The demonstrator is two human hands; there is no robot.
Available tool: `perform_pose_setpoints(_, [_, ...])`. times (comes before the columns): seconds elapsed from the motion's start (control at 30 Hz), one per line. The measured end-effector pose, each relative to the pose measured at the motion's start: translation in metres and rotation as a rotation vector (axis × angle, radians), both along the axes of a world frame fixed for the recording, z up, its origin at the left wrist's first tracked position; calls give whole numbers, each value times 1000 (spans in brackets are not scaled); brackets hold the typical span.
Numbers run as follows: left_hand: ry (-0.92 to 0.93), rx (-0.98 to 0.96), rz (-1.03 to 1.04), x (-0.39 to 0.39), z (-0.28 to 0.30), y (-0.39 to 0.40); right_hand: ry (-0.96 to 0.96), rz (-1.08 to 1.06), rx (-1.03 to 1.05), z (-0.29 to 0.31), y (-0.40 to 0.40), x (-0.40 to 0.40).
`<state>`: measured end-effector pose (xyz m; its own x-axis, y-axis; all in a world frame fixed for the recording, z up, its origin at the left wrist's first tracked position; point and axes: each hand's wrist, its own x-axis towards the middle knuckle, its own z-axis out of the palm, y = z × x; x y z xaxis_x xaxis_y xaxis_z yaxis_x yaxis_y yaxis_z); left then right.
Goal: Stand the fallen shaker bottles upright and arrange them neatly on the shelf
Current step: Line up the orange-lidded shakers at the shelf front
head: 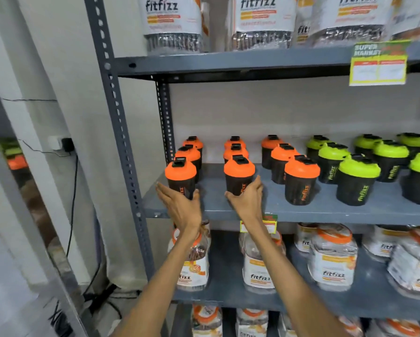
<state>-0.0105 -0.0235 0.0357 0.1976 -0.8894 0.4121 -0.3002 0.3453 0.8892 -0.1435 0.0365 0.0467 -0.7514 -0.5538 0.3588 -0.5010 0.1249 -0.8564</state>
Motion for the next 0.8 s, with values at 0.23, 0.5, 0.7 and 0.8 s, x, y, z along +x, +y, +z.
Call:
perform_pose_setpoints(0.23, [2,5,-60,1,-4,-4,35,-31,-28,2,1,5])
perform_pose_setpoints(0.5, [15,-22,-80,2,-6,-3,49,-65,-75,3,7,14])
perform_pose_setpoints(0.7, [7,-22,-80,4,-5,-1,62,-82,-65,-2,7,20])
perform_pose_setpoints(0.8, [9,-18,-87,6,-6,-1,62,-95,-60,-2,5,19])
